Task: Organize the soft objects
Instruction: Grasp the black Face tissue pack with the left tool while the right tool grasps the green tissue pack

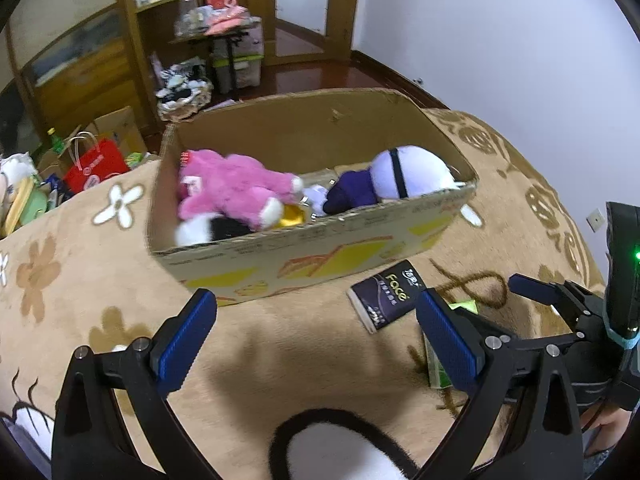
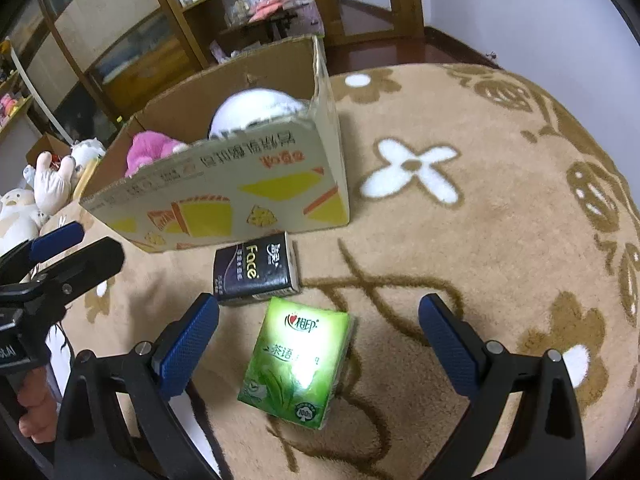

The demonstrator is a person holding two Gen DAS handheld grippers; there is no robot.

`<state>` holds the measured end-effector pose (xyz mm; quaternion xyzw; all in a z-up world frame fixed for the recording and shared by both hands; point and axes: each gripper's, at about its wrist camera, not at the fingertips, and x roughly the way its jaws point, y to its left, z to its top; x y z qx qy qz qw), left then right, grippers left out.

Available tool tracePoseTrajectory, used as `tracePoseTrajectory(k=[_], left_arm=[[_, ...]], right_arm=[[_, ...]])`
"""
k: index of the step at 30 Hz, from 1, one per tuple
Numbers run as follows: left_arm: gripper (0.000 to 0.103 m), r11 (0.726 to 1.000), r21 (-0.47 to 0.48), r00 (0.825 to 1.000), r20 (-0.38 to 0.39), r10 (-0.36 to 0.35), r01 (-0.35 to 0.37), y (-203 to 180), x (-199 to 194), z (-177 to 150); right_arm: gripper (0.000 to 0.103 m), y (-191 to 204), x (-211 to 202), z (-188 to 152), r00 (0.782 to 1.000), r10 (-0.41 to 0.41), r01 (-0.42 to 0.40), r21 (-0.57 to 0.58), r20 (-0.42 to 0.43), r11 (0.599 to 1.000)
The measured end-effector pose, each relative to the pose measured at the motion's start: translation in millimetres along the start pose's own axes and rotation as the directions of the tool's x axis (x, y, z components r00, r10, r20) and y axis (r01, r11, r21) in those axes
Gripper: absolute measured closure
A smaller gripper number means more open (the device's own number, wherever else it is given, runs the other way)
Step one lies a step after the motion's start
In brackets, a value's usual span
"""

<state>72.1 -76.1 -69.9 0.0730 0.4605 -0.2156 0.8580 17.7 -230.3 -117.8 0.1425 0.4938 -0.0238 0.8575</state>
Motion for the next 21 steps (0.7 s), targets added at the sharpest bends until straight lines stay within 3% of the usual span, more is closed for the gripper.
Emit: tracePoseTrajectory(k=[6, 12, 16, 21], left_arm=[[0.004, 0.999, -0.004, 0.998, -0.039, -0.043, 0.043, -3, 19, 3], [0.004, 0.993, -0.043, 0.99, -0.085, -0.111, 0.107, -3, 40, 8], [0.004, 0.992, -0.045, 0.987, -0.105, -0.123, 0.118, -10, 53, 10], [0.004, 0.991, -0.038, 0.98, -0.145, -0.134, 0.13, -19, 70, 7]], right_arm=[[0.001, 4, 16, -4, 0.997, 0.022, -0.023, -0.012, -0.071, 1.0], [0.017, 3, 33, -7, 0.99, 0.025, -0.026, -0.005, -0.142, 1.0], [0.039, 0, 38, -8, 0.986, 0.022, -0.022, 0.002, -0.163, 1.0], [0.04, 0, 34, -8, 0.991, 0.003, -0.005, -0.018, -0.137, 1.0]])
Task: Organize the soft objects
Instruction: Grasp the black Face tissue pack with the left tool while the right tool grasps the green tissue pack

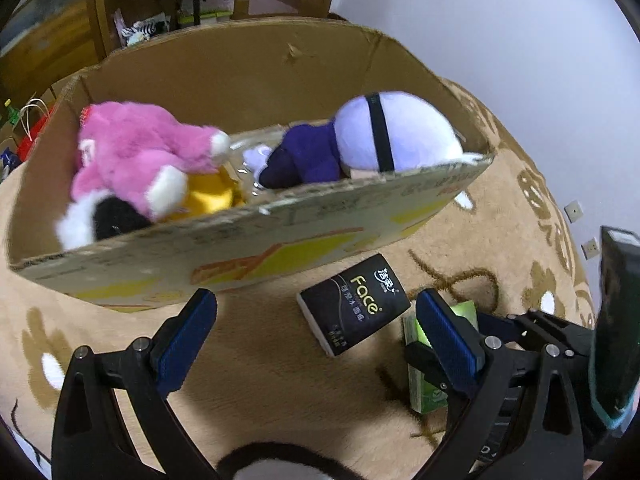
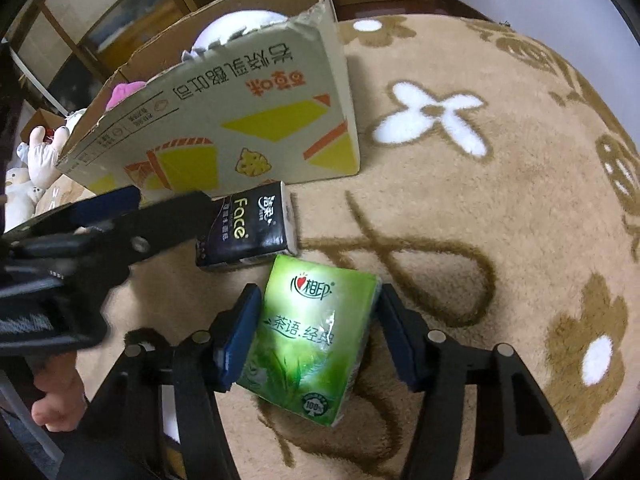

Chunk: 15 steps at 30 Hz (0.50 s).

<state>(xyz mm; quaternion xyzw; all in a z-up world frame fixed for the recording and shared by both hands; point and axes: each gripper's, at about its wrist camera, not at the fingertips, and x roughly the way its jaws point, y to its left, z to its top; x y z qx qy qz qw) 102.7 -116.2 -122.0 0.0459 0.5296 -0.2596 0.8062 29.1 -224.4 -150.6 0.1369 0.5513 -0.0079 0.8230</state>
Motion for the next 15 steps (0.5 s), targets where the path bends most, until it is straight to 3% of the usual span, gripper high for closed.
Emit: tracePoseTrajectory(k=[15], left_arm=[[0.004, 1.0, -0.002, 0.996, -0.083, -0.007, 0.006, -16, 40, -5]], right_arm=[[0.04, 0, -1, 2, 0.999, -0.038, 0.038, -0.011, 0.016, 0.999]])
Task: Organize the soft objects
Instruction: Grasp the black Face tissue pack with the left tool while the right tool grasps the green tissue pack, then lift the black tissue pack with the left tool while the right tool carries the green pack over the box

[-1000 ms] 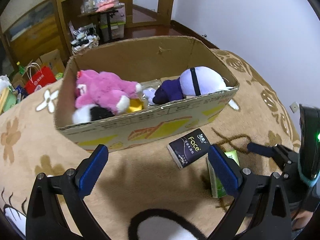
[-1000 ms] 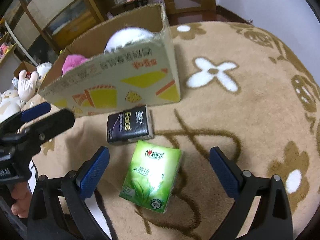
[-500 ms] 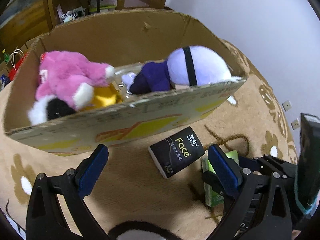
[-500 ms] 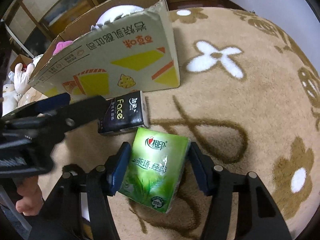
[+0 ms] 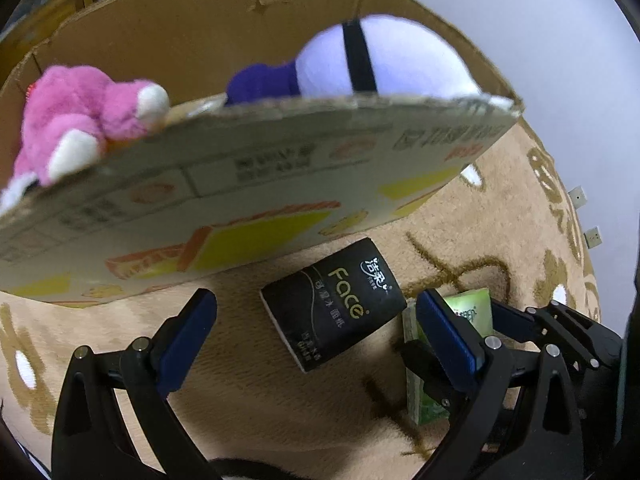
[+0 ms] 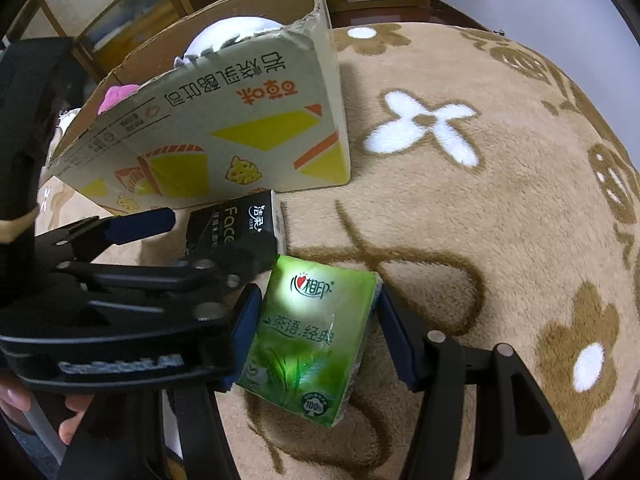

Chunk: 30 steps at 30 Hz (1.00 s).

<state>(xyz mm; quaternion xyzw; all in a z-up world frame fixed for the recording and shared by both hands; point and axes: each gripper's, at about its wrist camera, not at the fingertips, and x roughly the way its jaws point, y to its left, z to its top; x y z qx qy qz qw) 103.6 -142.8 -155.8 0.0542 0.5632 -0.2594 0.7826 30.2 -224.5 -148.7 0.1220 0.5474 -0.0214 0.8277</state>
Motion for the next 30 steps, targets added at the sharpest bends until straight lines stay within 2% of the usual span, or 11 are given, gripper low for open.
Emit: tracePoseTrajectory(k=[7, 11, 18, 24, 30], left_arm=[[0.004, 0.999, -0.051, 1.0, -0.017, -0.003, 0.003, 3, 7, 2], [0.017, 0.998, -0.057, 0.999, -0.039, 0.013, -0.016, 5, 10, 0], [0.038, 0.997, -0.072, 1.0, -0.026, 0.004, -0.006, 7, 3, -4], [0.041, 0.997, -0.068, 1.0, -0.003, 0.03, -0.03, 10, -8, -13], [0.042, 0.994, -0.064, 0.993, 0.072, 0.088, -0.084, 8, -32, -18]], right_arm=[[0.04, -1, 1, 0, 1.0, -0.001, 0.001, 0.004, -0.008, 1.0], [0.04, 0, 1, -1, 1.0, -0.002, 0.002, 0.001, -0.009, 1.0], [0.04, 0, -1, -3, 1.0, -0.003, 0.003, -0.002, -0.003, 1.0], [0.041, -2, -8, -2, 0.999, -0.027, 0.027, -0.001, 0.019, 1.0], [0.041, -3, -22, -2, 0.998, -0.028, 0.029, -0.007, 0.057, 1.0]])
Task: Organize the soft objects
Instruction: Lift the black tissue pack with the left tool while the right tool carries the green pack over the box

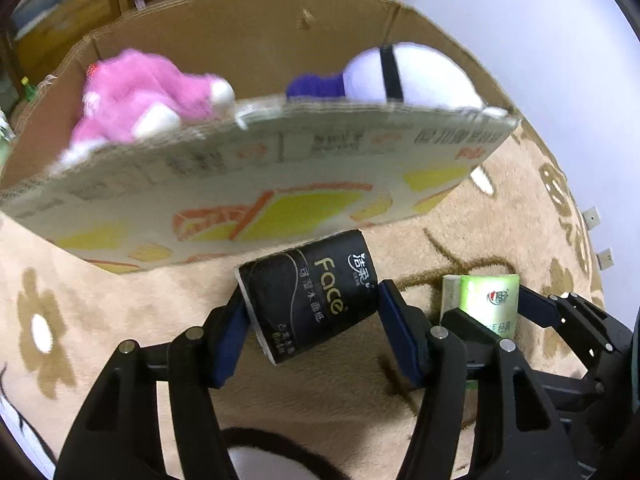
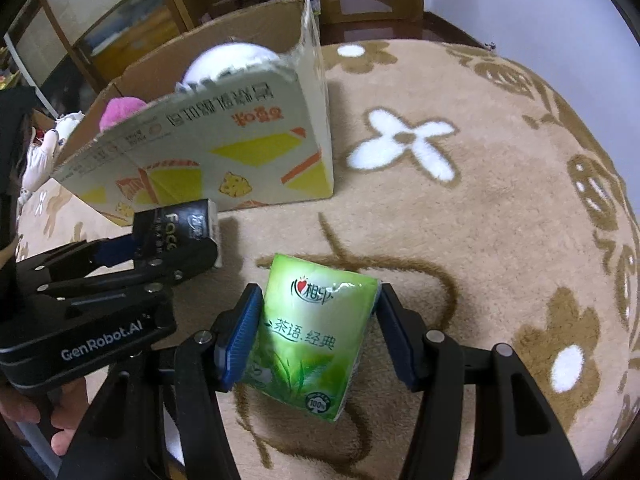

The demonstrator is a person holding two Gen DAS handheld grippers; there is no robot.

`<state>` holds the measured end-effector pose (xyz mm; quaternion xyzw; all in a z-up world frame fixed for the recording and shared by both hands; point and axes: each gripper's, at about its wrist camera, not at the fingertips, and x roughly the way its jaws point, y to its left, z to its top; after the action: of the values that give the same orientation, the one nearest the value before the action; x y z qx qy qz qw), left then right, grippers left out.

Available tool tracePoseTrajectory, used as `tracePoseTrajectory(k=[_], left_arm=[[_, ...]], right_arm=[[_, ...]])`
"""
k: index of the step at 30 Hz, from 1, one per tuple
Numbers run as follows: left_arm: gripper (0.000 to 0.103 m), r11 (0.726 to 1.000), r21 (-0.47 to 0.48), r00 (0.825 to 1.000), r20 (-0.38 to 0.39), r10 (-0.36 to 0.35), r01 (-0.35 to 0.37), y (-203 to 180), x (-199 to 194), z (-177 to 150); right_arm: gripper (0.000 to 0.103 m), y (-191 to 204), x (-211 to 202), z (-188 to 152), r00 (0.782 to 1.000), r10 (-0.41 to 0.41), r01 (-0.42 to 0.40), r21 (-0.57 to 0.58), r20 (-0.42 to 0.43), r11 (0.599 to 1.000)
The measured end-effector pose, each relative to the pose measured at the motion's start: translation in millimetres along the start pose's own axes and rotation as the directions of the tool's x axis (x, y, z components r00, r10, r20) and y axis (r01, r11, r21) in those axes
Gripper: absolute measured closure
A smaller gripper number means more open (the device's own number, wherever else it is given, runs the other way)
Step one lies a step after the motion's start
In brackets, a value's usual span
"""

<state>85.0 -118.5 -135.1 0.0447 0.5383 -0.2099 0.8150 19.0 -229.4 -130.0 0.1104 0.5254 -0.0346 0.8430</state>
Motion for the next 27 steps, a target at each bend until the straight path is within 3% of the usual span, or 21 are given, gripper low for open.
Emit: tracePoseTrajectory(k=[7, 14, 21, 27], left_arm=[[0.042, 0.999, -0.035, 0.993, 0.109, 0.042, -0.038, 14, -42, 3], [0.042, 0.994, -0.026, 0.961, 0.253, 0.11, -0.107, 11, -90, 1], [0.042, 0.99, -0.029, 0.921, 0.363, 0.142, -0.141, 20, -133, 2], [0.042, 0.987, -0.044, 0.894, 0.42, 0.159, -0.155, 31, -154, 8]], right_arm=[[0.042, 3, -16, 4, 0.998, 0.021, -0.019, -0.025, 0.066, 1.0], [0.042, 14, -39, 7, 0.979, 0.076, -0.066, -0.06, 0.188, 0.996], [0.042, 21, -69, 23, 0.929, 0.107, -0.078, -0.096, 0.355, 0.992], [0.042, 29, -91, 40, 0.891, 0.136, -0.084, -0.137, 0.433, 0.987]])
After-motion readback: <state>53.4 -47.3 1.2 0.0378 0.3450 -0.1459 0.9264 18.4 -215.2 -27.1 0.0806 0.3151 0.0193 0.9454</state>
